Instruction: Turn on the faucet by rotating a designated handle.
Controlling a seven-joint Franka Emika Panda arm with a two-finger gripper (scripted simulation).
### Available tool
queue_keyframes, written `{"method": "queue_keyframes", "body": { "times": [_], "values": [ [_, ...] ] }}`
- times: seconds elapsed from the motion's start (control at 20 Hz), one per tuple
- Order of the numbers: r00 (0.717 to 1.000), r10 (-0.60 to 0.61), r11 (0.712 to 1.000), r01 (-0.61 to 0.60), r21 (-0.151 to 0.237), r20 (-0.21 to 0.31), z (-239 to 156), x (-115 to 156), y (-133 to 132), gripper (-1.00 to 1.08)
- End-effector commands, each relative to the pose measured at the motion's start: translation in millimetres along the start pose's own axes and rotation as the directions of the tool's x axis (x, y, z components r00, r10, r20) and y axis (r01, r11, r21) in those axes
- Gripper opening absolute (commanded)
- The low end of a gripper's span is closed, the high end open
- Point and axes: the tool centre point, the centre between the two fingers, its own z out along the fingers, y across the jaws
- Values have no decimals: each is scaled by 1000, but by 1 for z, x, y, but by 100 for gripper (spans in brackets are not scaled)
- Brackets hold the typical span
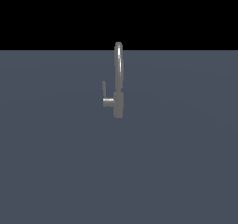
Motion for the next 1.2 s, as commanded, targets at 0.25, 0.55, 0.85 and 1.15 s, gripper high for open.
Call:
{"method": "queue_keyframes", "body": {
  "times": [0.25,0.55,0.85,1.15],
  "values": [
    [1000,13,1000,-13,16,-5,-3,5,-3,-100],
    [1000,19,999,-19,31,-4,-3,9,-5,-100],
    [998,48,999,-47,27,-30,-12,8,-8,-100],
    [987,126,992,-124,20,-98,-36,8,-15,-100]
  ]
}}
